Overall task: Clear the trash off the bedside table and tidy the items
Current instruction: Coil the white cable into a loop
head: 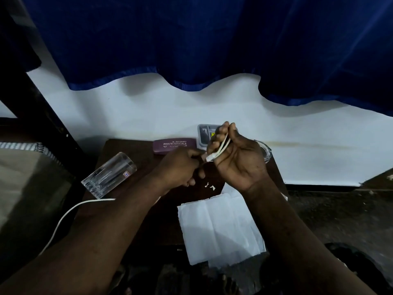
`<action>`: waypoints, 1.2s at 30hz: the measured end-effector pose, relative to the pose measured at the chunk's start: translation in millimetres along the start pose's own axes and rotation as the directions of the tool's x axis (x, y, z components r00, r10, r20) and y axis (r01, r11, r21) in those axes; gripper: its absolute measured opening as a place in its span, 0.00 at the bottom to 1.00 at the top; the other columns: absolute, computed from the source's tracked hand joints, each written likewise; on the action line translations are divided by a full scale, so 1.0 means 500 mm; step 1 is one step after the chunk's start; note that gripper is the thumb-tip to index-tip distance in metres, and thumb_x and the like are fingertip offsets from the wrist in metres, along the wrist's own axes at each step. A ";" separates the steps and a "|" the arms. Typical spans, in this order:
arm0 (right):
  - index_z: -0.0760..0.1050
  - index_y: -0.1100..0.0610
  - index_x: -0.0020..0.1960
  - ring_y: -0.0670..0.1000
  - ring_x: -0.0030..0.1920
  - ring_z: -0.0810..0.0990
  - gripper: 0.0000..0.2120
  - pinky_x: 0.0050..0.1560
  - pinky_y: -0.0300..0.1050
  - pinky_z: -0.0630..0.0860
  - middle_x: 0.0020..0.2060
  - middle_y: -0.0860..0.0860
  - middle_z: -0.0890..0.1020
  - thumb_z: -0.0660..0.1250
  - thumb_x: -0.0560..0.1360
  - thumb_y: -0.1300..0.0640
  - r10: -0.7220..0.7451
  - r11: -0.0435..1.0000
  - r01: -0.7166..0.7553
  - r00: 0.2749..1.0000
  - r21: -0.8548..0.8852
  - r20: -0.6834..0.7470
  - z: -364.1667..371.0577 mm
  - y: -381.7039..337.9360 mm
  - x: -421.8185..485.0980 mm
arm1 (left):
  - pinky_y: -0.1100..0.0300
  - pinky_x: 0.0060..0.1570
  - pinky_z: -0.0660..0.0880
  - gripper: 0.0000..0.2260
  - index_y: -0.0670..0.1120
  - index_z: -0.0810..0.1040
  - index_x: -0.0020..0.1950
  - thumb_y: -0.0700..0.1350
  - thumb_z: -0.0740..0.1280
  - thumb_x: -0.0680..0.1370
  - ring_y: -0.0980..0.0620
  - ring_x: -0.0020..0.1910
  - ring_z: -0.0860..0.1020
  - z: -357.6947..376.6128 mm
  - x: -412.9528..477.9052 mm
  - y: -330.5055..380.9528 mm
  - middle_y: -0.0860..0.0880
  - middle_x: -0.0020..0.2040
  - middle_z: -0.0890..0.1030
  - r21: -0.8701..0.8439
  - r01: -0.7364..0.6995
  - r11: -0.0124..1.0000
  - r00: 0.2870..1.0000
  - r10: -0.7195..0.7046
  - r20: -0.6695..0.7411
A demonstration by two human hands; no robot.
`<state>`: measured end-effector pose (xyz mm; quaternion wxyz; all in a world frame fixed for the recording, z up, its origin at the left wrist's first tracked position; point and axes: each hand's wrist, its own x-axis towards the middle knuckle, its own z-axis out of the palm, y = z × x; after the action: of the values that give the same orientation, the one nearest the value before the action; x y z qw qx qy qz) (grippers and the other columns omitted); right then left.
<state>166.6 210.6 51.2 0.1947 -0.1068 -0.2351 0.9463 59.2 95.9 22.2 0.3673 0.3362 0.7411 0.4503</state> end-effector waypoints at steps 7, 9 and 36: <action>0.77 0.62 0.55 0.48 0.41 0.80 0.06 0.46 0.39 0.79 0.42 0.53 0.80 0.62 0.84 0.63 -0.391 0.905 0.328 0.893 -0.271 -0.224 -0.006 0.002 0.020 | 0.71 0.30 0.68 0.08 0.59 0.87 0.53 0.54 0.68 0.81 0.63 0.24 0.74 0.002 -0.016 -0.006 0.55 0.29 0.81 0.318 -0.161 0.934 0.978 0.108 0.177; 0.78 0.64 0.57 0.48 0.39 0.78 0.07 0.44 0.39 0.79 0.41 0.54 0.79 0.64 0.83 0.62 -0.480 0.818 0.344 0.849 -0.461 -0.220 -0.006 0.008 0.022 | 0.72 0.33 0.69 0.07 0.59 0.88 0.51 0.54 0.69 0.80 0.66 0.29 0.77 -0.004 -0.020 -0.004 0.59 0.31 0.82 0.325 -0.216 0.921 0.970 0.166 0.176; 0.79 0.61 0.48 0.46 0.25 0.71 0.11 0.26 0.38 0.68 0.28 0.48 0.77 0.63 0.84 0.57 0.144 0.318 -0.198 0.977 -0.927 -0.159 -0.020 0.038 0.004 | 0.63 0.40 0.70 0.11 0.59 0.79 0.39 0.48 0.69 0.81 0.68 0.36 0.77 -0.097 -0.013 -0.039 0.66 0.35 0.80 0.505 -0.224 0.833 0.949 0.304 -0.081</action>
<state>161.7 199.9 33.2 0.0023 -0.2452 -0.7185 0.6508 18.3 62.9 21.5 0.1444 0.4809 0.8036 0.3194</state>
